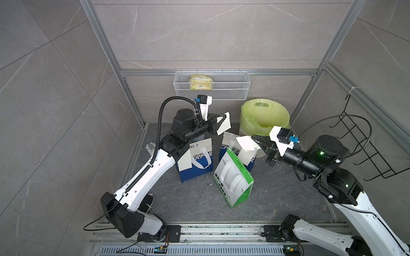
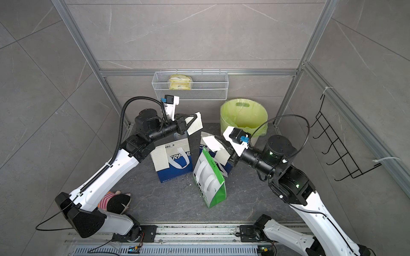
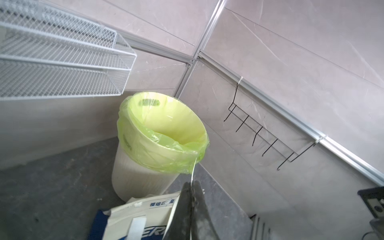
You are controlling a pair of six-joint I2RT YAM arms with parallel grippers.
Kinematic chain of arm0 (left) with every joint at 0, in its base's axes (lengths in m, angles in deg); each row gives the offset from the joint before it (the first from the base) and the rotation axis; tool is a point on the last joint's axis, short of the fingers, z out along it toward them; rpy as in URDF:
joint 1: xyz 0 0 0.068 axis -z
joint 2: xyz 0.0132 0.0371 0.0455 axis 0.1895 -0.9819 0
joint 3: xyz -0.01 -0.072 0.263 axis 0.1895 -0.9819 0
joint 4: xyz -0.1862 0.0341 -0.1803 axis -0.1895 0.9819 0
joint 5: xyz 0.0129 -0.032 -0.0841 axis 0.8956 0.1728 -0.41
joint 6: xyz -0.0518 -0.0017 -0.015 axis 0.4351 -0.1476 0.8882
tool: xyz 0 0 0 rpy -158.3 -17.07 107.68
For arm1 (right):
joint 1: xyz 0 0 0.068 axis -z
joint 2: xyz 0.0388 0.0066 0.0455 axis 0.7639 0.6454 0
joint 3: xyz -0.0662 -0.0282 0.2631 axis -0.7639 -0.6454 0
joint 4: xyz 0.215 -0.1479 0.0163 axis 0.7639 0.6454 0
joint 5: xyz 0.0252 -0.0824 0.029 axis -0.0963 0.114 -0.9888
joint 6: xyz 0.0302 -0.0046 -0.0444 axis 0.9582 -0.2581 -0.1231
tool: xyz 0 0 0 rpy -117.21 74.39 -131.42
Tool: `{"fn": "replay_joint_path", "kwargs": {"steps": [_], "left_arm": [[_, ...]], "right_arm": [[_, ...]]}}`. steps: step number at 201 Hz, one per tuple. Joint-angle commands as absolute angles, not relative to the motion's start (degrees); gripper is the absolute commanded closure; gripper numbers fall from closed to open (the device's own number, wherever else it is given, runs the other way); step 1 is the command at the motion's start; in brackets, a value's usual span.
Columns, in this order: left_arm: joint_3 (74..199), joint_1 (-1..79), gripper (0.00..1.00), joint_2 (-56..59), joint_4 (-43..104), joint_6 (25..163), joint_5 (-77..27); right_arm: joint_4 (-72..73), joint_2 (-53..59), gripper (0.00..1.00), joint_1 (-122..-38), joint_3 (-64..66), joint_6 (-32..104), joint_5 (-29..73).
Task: Shred takeout receipts and throw away
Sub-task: Shred the takeout receipt.
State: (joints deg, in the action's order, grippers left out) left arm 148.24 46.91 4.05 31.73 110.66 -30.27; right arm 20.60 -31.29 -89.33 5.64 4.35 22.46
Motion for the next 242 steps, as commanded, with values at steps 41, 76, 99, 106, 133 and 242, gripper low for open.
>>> {"fn": "replay_joint_path", "kwargs": {"steps": [41,76,99,106,133,242], "left_arm": [[135.96,46.99,1.0,7.77,0.21,152.84,-20.49],[134.48,47.88,1.0,6.75,-3.22,158.25,-21.5],[134.76,48.67,0.98,6.82,-3.22,158.25,-21.83],[134.75,48.8,0.98,6.8,-3.2,158.27,-21.96],[134.44,49.24,0.96,6.68,-3.25,159.29,-22.01],[134.31,50.16,0.9,5.28,-3.77,161.44,-23.55]], "right_arm": [[11.38,-25.27,1.0,-89.62,7.73,45.82,30.62],[18.73,-20.38,1.0,-89.62,12.47,53.03,33.69],[19.45,-18.33,1.0,-89.62,13.09,55.59,33.35],[19.19,-17.85,1.0,-89.54,13.14,56.02,33.09],[18.95,-16.68,1.0,-89.62,13.77,56.66,32.55],[21.02,-14.71,1.0,-89.58,15.76,55.88,33.22]]}}
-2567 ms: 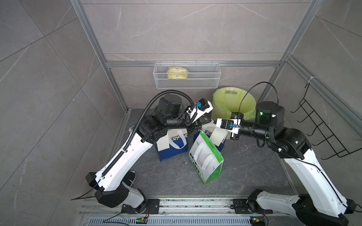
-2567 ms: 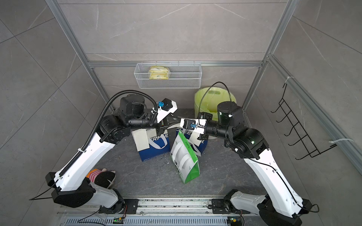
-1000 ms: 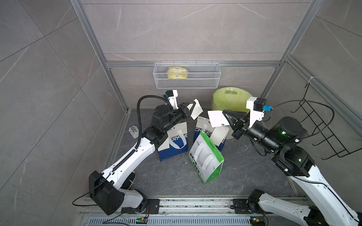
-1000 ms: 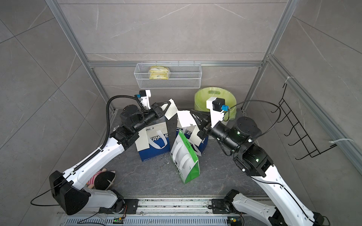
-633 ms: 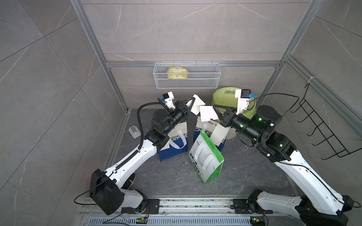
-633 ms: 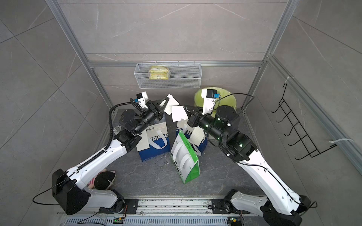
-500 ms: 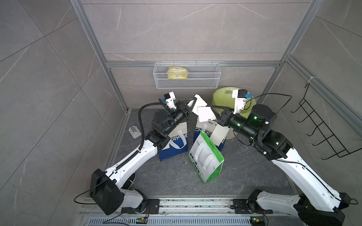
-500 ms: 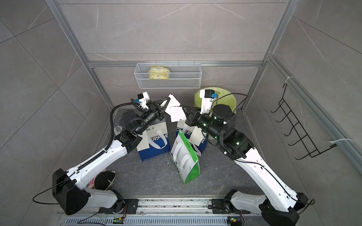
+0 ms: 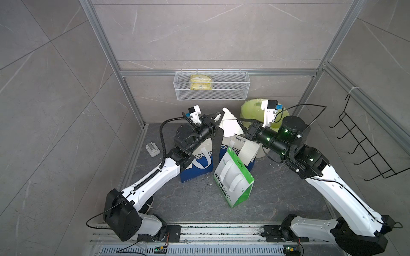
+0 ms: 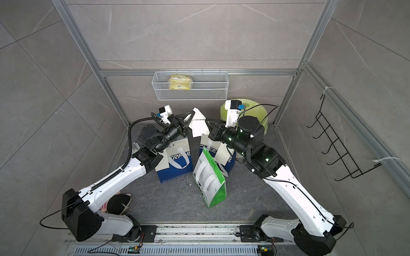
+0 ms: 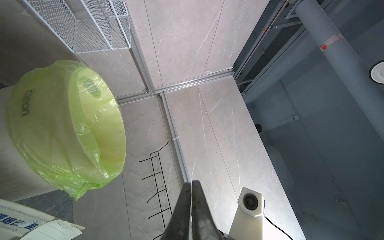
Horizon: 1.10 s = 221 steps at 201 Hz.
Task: Shred takeout receipts and throw away
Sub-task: Shred the takeout receipt.
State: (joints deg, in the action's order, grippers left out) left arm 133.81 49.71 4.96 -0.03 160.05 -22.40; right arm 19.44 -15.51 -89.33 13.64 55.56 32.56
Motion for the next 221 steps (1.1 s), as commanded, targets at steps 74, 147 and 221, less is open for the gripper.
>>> {"fn": "replay_joint_path", "kwargs": {"steps": [74,147,221], "left_arm": [[134.47,50.88,0.89,5.72,-4.19,161.32,-24.4],[134.6,51.66,0.88,5.54,-4.14,161.16,-24.87],[135.5,52.08,0.86,4.58,-4.06,160.81,-25.88]], "right_arm": [[23.41,-13.36,1.0,-89.61,17.41,55.49,34.32],[24.58,-12.71,1.0,-89.61,18.99,53.8,36.19],[25.16,-11.3,1.0,-89.62,20.47,50.67,36.38]]}}
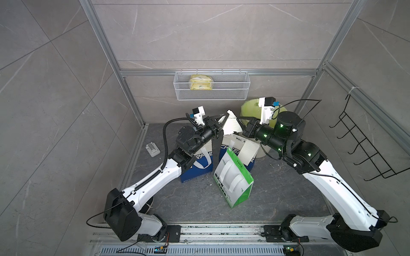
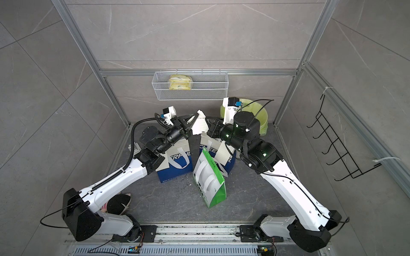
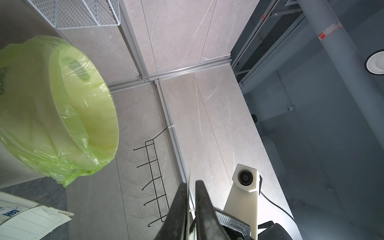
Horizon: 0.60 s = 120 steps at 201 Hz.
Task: Shred takeout receipts and throw away
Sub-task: Shred the takeout receipt.
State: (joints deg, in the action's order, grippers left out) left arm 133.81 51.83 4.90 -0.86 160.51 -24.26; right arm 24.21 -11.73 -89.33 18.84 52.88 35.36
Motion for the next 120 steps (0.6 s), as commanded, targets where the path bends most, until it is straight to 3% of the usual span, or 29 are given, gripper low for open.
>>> {"fn": "replay_joint_path", "kwargs": {"steps": [1,22,40,60,64,88,101,120], "left_arm": [[135.53,52.07,0.86,4.58,-4.09,160.85,-25.88],[135.78,52.1,0.89,4.31,-4.02,160.66,-26.1],[136.15,52.19,1.0,3.98,-3.86,160.32,-26.62],[136.9,52.22,1.0,3.78,-3.23,158.63,-27.51],[137.12,52.26,1.0,3.86,-3.12,158.04,-27.7],[138.39,52.21,1.0,5.02,0.26,149.79,-28.88],[139.74,52.25,1.0,6.25,4.29,142.28,-29.85],[141.66,52.26,1.0,7.96,9.6,134.14,-30.55]], "right_arm": [[25.18,-11.3,1.0,-89.58,20.46,50.62,36.42],[25.2,-11.22,1.0,-89.62,20.45,49.66,37.33],[25.28,-11.04,1.0,-89.58,20.72,48.8,37.66],[26.03,-10.76,1.0,-89.57,21.72,46.76,36.67],[26.82,-10.52,0.92,-89.61,22.21,45.58,36.4],[29.85,-11.79,0.16,-89.55,23.27,39.25,36.15],[29.29,-13.96,0.01,-89.54,20.81,35.74,36.81],[28.15,-17.04,0.0,-88.63,17.15,32.67,35.36]]}}
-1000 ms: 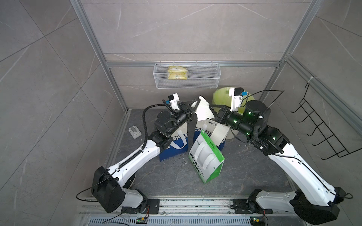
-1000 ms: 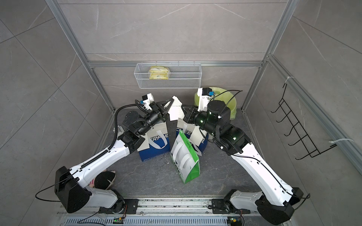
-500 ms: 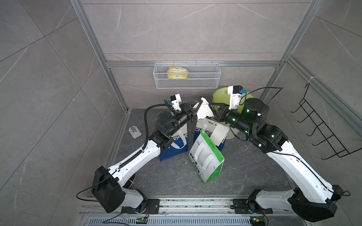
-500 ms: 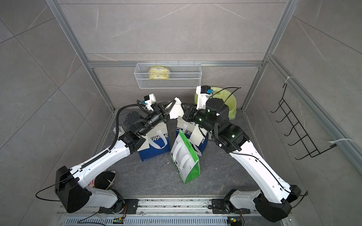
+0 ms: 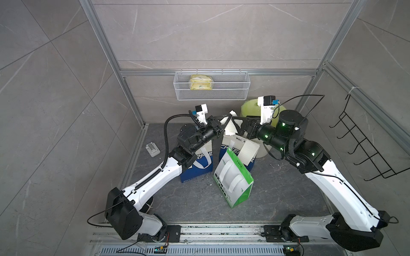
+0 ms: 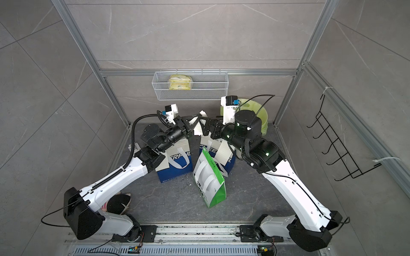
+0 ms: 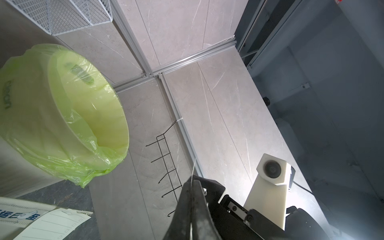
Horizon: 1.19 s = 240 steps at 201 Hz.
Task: Shred takeout receipts and throw away
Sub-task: Shred the takeout receipt.
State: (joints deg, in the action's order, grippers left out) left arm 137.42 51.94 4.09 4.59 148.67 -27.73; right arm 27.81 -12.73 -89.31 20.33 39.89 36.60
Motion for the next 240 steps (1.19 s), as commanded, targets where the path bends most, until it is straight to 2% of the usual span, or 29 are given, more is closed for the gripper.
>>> {"fn": "replay_joint_path", "kwargs": {"steps": [1,33,64,84,110,125,141,174,195,240], "left_arm": [[141.64,52.24,1.0,8.02,9.64,133.89,-30.59],[141.43,52.1,1.0,8.63,6.61,130.63,-32.98],[142.97,52.19,1.0,7.92,3.76,130.45,-38.22],[143.07,52.22,1.0,8.0,3.43,130.29,-38.75],[143.08,52.24,1.0,7.83,3.05,130.58,-39.51],[143.06,52.26,1.0,7.69,2.18,130.97,-40.24],[143.21,52.23,1.0,7.56,0.86,131.63,-41.22],[143.5,52.29,1.0,7.8,-0.2,132.22,-42.37],[143.48,52.24,1.0,7.91,-0.52,132.61,-42.68],[143.52,52.5,1.0,7.69,-1.64,133.33,-43.55]], "right_arm": [[28.08,-17.25,0.0,-88.51,17.0,32.65,35.07],[24.42,-19.9,0.0,-85.61,13.73,33.06,21.12],[23.61,-19.75,0.08,-84.55,13.54,33.58,16.33],[22.53,-19.65,0.19,-84.27,13.51,34.07,13.68],[21.07,-19.68,0.4,-84.18,13.41,34.57,11.3],[21.28,-19.33,0.45,-84.22,13.77,34.65,11.13],[21.88,-18.91,0.45,-84.22,14.2,34.57,11.76],[22.97,-18.99,0.36,-83.77,14.2,33.87,17.39],[21.68,-19.04,0.33,-83.27,13.28,34.49,15.34],[16.05,-19.26,0.59,-83.21,11.5,36.31,7.7]]}}
